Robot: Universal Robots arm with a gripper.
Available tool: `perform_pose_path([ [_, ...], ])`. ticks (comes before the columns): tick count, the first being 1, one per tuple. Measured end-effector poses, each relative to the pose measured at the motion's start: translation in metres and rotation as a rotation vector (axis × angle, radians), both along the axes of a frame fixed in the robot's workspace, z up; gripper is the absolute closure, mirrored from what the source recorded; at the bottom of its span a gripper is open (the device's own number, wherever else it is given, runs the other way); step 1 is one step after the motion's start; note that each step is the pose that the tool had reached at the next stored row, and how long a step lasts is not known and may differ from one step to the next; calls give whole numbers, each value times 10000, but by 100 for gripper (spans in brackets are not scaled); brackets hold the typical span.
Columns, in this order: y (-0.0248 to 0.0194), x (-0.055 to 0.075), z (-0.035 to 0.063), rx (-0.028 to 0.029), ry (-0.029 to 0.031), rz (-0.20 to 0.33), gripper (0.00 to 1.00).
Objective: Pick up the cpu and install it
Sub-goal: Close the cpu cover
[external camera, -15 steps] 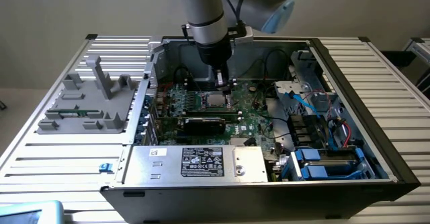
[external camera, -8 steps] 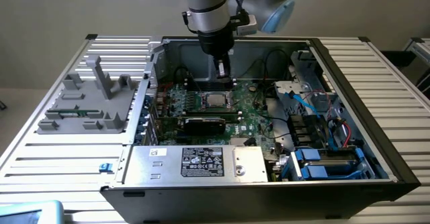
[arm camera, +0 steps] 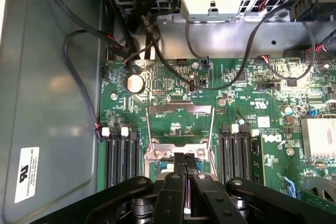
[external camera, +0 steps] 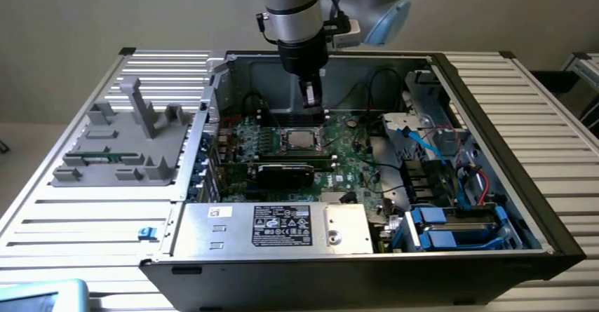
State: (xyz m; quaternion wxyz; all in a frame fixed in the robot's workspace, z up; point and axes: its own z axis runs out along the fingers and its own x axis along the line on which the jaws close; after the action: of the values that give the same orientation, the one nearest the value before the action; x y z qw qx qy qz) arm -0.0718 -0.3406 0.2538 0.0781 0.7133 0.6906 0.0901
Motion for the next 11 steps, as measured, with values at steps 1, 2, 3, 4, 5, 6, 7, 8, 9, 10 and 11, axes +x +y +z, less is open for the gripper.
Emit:
perform_pose_path([
  [1, 0, 0, -14, -2, 1, 0, 89],
  [2, 0, 0, -32, -5, 1, -1, 89],
  [3, 0, 0, -50, -6, 0, 0, 89],
  [4, 0, 1, -69, -7, -1, 0, 89],
  [5, 0, 1, -88, -8, -1, 0, 89],
  [6, 0, 0, -106, -9, 0, -1, 89],
  [7, 0, 1, -124, -8, -1, -1, 89],
  [8, 0, 0, -142, -7, -2, -3, 89],
  [9, 0, 0, -160, -8, -3, -4, 89],
  [10, 0, 0, -178, -8, -3, -5, 89],
  [11, 0, 0, -197, -8, -4, -5, 89],
])
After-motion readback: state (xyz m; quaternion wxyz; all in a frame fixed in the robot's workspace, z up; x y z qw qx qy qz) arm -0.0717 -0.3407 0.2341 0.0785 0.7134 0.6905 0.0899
